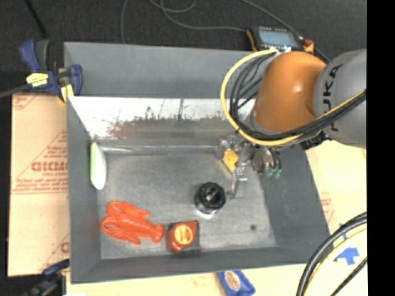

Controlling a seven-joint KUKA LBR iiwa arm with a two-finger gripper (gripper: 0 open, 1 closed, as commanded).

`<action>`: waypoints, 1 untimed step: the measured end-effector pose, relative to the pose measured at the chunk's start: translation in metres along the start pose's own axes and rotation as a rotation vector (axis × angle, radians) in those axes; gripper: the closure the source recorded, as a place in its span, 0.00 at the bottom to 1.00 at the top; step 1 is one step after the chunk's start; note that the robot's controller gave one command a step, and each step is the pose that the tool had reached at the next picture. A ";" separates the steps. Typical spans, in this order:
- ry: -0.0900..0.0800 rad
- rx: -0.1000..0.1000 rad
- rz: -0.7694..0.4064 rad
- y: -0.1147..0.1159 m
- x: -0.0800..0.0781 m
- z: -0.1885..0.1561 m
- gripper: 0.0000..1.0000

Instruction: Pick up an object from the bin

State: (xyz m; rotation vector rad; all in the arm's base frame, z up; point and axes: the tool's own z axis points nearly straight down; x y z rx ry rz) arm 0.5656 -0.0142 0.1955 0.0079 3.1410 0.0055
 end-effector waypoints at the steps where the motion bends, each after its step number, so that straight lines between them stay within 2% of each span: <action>1: -0.004 0.005 -0.033 0.003 0.030 0.033 0.00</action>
Offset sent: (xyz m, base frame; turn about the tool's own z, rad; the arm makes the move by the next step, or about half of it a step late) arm -0.0228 0.0040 -0.0779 0.0111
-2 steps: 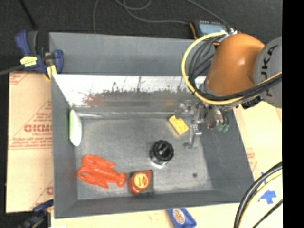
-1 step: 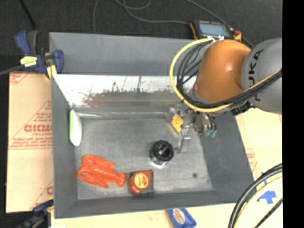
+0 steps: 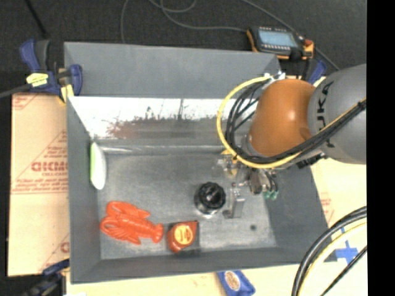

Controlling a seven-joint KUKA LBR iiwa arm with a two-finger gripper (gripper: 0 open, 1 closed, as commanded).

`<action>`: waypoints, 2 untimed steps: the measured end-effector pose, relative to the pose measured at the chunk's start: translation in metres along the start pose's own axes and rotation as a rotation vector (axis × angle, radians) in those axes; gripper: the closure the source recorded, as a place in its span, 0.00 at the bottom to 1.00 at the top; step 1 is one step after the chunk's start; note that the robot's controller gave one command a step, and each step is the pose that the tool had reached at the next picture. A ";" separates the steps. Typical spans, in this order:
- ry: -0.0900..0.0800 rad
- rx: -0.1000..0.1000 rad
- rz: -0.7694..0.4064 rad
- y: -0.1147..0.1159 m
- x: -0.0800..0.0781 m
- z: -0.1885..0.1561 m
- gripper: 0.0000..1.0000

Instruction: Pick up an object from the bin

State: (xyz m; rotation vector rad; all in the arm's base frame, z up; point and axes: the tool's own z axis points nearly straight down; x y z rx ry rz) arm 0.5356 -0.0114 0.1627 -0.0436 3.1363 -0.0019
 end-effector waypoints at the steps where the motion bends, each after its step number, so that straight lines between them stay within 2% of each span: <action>1: 0.001 -0.002 0.042 0.000 -0.007 0.041 0.00; 2: 0.002 -0.002 0.062 -0.001 0.020 0.067 0.00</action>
Offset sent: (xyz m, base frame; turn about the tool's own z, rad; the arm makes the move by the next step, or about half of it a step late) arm -0.0347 -0.0026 -0.0789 0.0794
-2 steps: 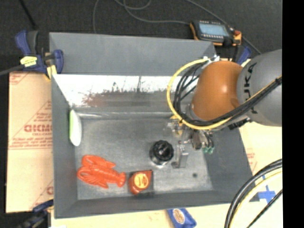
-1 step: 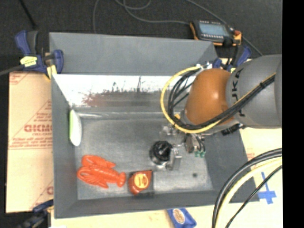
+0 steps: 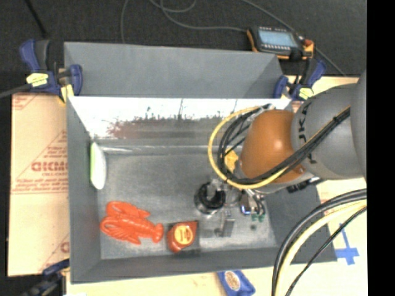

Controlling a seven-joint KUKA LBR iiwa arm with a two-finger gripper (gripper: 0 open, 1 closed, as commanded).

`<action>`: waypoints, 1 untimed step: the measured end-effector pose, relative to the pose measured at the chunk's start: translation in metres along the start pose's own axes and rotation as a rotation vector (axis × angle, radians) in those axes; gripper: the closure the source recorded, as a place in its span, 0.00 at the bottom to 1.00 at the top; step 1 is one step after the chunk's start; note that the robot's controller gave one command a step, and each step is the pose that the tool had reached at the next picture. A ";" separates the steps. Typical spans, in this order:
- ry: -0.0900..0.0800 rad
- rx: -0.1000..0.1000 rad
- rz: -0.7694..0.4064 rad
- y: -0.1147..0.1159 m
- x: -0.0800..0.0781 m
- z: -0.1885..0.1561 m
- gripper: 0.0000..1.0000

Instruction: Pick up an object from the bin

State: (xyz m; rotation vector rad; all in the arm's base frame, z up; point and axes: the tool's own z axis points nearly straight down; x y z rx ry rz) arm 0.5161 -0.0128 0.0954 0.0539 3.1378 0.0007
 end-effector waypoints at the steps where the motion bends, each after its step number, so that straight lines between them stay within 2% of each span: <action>1: 0.000 0.000 -0.002 0.032 -0.002 0.019 0.00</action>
Offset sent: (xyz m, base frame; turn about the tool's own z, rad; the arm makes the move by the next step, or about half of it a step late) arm 0.0043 -0.0130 -0.0254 -0.0619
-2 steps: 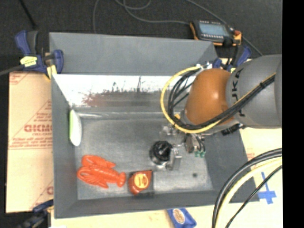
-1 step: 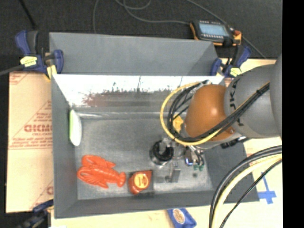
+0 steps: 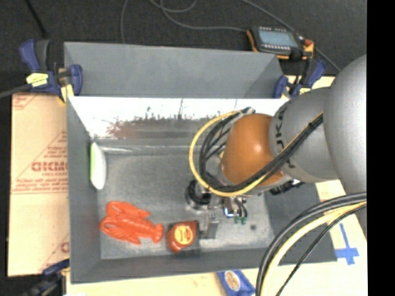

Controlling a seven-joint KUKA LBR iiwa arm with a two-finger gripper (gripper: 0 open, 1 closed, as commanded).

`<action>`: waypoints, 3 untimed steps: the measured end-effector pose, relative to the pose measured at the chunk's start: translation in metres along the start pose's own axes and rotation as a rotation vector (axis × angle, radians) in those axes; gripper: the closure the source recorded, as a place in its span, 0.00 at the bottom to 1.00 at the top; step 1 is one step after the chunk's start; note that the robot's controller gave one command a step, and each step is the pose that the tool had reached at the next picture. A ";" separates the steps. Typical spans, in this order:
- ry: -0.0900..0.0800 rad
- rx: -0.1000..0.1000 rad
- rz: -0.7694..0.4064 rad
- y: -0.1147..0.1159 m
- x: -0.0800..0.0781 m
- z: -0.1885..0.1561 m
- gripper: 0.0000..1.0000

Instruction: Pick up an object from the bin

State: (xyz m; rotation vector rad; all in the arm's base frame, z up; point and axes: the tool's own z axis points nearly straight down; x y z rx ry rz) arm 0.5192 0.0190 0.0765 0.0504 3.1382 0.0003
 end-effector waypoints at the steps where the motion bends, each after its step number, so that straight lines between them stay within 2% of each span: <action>1: 0.001 -0.001 -0.039 -0.017 -0.002 0.003 0.00; 2: -0.021 0.002 0.109 0.005 0.011 0.000 1.00; 3: -0.021 0.002 0.108 0.005 0.011 0.000 1.00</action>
Offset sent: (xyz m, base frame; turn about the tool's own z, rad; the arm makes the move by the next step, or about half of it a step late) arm -0.0186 0.0085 -0.0065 0.1066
